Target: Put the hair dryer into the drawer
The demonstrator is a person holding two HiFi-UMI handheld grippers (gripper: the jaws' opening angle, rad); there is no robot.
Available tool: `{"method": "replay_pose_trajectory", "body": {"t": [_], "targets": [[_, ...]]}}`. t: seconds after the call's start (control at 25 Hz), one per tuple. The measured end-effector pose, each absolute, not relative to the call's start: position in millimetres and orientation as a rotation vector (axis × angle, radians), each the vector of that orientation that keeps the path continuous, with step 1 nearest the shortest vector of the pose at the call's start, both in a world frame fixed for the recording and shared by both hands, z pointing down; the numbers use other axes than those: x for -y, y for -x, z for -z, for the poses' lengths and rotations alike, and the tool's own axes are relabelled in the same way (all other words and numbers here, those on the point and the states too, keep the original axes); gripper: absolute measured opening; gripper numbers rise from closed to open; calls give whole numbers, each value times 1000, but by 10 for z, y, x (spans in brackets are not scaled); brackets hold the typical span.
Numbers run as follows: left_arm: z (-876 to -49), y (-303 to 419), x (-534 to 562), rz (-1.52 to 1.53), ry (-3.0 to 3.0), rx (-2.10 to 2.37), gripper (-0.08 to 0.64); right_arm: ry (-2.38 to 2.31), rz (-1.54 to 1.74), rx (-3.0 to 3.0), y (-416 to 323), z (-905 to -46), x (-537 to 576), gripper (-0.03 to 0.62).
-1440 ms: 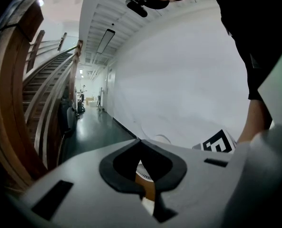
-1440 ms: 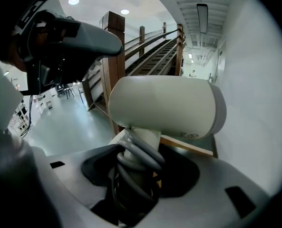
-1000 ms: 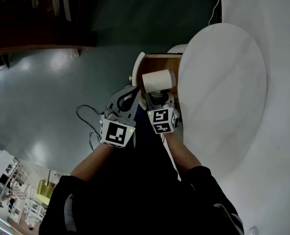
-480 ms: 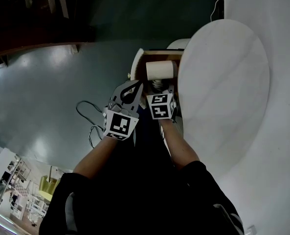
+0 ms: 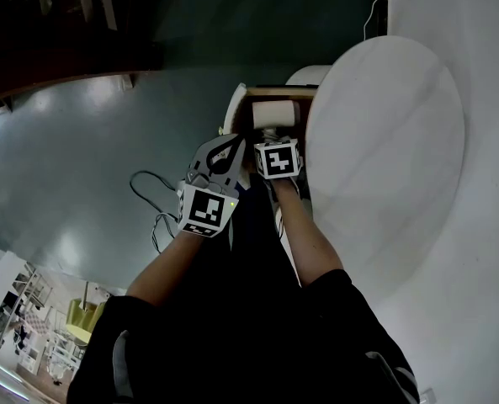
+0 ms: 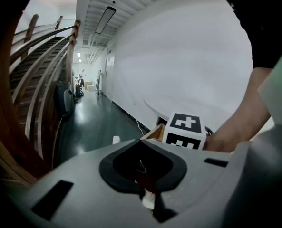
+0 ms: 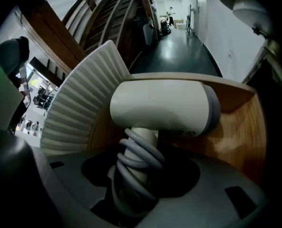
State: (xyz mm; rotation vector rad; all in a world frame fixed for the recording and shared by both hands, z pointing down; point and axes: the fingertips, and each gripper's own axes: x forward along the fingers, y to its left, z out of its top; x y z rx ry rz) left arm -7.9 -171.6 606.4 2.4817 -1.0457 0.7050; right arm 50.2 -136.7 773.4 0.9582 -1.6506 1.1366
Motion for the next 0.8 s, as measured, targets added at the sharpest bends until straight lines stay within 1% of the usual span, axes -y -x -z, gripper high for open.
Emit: {"method": "replay_pose_trajectory", "body": {"t": [0.2,0.6,0.72,0.8], "targets": [[-6043,42,1730,-695,-2486,1035,6,-878,-1235,1571,-510,-7827,1325,242],[-6071,78,1678,-701,-2473,1037,7,-813,-1323,1492,-486,-7950,1258,245],[-6051,107,1668,-696,-2466,1041,6,-846,-1271,1510,-479,-7916,1277,310],[-6005,110,1675,-690,-2472,1046,6,-848,-1249,1512,-463,-7875,1253,324]]}}
